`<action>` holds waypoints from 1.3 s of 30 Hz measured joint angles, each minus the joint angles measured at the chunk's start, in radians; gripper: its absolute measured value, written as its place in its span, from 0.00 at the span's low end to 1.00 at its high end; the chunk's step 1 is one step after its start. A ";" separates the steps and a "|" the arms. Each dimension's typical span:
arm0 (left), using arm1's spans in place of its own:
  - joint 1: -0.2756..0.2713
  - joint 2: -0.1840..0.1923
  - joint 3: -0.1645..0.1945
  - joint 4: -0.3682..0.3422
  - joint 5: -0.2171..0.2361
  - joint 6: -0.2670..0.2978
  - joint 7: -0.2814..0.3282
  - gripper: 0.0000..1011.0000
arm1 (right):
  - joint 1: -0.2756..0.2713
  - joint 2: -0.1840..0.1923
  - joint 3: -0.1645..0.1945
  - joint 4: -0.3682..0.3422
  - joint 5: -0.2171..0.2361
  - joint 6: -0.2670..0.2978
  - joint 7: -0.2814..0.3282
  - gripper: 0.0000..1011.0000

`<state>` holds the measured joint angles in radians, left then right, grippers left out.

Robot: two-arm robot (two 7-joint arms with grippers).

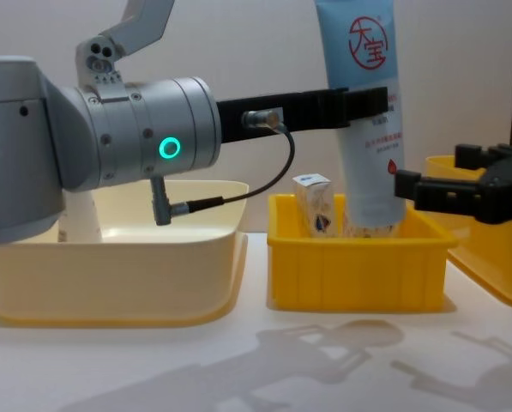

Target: Bimanual collaborative sorting of washing and personal care products

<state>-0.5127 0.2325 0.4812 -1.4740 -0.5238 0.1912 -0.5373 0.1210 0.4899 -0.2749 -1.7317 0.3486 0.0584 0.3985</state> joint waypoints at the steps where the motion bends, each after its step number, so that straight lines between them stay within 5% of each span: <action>1: 0.000 0.000 0.000 0.000 0.000 0.000 0.000 0.29 | 0.009 -0.002 -0.005 0.007 -0.006 -0.001 0.001 0.99; 23: 0.000 -0.001 0.001 0.000 0.000 0.000 0.000 0.29 | 0.161 -0.097 -0.112 0.151 -0.096 -0.010 0.013 0.99; 33: 0.000 -0.001 0.001 0.000 0.000 0.000 0.000 0.29 | 0.184 -0.121 -0.129 0.179 -0.108 -0.012 0.011 0.76; 39: 0.000 -0.001 0.001 0.000 0.000 0.000 0.000 0.29 | 0.192 -0.128 -0.134 0.188 -0.113 -0.012 0.010 0.70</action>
<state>-0.5127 0.2316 0.4822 -1.4740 -0.5237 0.1910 -0.5369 0.3128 0.3616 -0.4090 -1.5438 0.2361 0.0460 0.4082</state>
